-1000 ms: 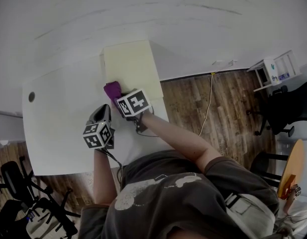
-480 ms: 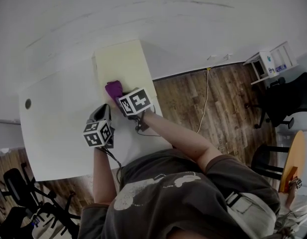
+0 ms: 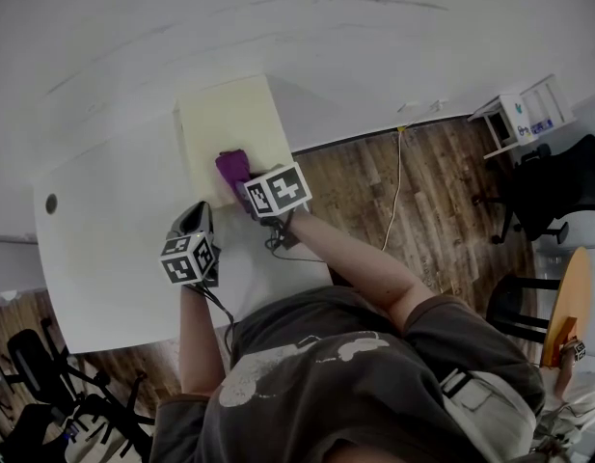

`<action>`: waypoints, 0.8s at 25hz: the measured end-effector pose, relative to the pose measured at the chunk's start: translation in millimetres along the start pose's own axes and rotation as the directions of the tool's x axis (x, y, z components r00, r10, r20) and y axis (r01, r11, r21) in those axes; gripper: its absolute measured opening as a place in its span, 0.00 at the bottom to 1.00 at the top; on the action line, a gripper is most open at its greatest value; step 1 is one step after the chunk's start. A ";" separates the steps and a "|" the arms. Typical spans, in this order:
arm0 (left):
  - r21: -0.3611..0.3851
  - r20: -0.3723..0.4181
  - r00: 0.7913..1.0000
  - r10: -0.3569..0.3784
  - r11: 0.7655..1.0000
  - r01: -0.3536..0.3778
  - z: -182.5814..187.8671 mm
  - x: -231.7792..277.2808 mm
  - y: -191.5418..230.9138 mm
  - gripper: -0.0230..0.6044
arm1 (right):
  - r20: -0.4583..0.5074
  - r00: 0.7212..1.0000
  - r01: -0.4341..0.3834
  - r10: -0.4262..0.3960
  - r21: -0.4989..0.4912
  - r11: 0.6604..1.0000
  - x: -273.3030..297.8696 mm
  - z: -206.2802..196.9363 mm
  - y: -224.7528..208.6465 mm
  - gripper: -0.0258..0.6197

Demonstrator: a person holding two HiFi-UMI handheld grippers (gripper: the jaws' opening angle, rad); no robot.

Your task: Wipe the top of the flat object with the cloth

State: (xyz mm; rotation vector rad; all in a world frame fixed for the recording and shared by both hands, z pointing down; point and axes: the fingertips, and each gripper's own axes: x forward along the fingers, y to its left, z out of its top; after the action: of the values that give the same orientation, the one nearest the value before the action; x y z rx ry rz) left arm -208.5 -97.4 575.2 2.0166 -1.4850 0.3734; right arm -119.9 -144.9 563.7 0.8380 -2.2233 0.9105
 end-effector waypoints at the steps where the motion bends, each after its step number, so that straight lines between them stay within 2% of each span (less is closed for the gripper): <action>1: 0.000 0.001 1.000 0.002 1.000 -0.002 -0.2 -0.1 0.0 0.06 | 0.003 1.000 0.003 -0.003 0.005 1.000 -1.9 -0.7 -3.5 0.19; 20: -0.005 0.017 1.000 0.017 1.000 -0.017 -0.3 0.7 0.7 0.05 | 0.065 0.993 0.093 -0.101 0.117 0.989 -45.8 -8.4 -78.2 0.19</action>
State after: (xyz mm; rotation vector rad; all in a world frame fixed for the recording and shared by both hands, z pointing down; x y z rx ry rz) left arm -208.9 -97.9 576.0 2.0095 -1.5124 0.3603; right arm -32.0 -168.1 566.4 1.0371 -2.1856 0.9814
